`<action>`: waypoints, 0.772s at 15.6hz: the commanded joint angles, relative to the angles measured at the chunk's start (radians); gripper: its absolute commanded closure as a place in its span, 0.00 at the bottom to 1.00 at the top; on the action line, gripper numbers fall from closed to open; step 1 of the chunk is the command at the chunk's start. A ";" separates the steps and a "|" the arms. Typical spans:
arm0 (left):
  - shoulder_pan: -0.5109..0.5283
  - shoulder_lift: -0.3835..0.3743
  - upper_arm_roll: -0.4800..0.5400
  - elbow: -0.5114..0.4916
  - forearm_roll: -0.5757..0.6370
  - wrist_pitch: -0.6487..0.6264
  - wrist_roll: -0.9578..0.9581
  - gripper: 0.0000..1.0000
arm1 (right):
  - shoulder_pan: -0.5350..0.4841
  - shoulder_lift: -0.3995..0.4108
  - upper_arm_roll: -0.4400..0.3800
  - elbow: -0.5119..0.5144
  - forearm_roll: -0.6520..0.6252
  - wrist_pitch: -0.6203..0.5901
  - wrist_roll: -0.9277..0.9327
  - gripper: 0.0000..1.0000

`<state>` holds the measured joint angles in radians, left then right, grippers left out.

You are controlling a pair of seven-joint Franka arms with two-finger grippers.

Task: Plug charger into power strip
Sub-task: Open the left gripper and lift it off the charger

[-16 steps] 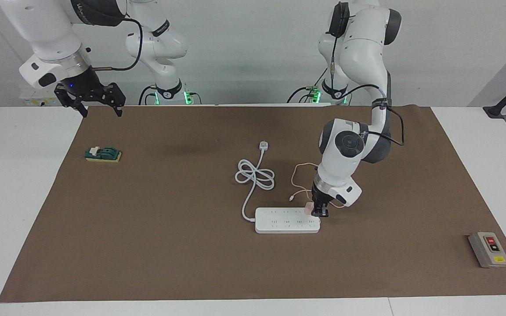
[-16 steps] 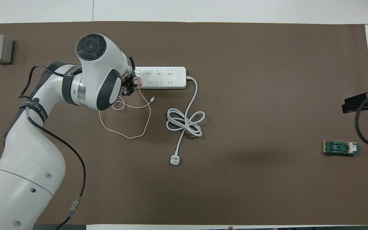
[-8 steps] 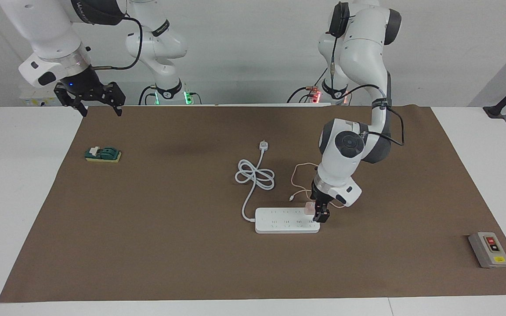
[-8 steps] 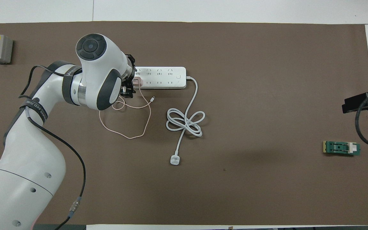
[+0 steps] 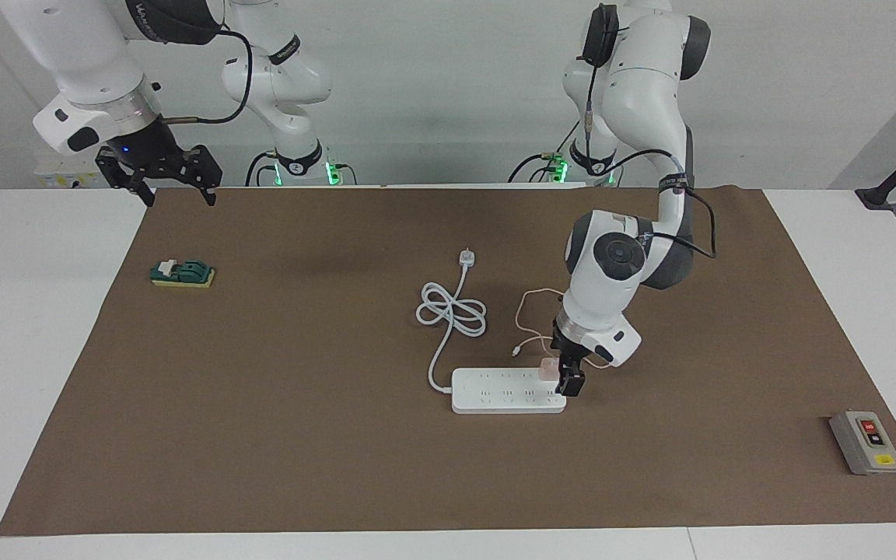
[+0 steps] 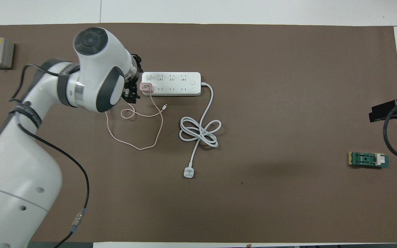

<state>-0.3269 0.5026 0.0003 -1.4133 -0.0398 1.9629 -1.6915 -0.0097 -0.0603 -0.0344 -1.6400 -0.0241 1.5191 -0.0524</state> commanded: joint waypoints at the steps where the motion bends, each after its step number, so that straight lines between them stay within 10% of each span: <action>1: 0.049 -0.113 0.001 0.042 0.001 -0.151 0.073 0.00 | -0.018 -0.023 0.014 -0.024 -0.014 0.013 -0.017 0.00; 5: 0.049 -0.118 0.010 0.069 0.003 -0.203 0.151 0.00 | -0.018 -0.023 0.014 -0.024 -0.014 0.013 -0.015 0.00; 12: 0.127 -0.223 0.076 0.076 0.001 -0.263 0.819 0.00 | -0.015 -0.023 0.014 -0.024 -0.014 0.013 -0.015 0.00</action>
<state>-0.2352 0.3114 0.0765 -1.3343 -0.0397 1.7277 -1.0516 -0.0097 -0.0603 -0.0333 -1.6400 -0.0241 1.5191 -0.0524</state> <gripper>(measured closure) 0.000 0.000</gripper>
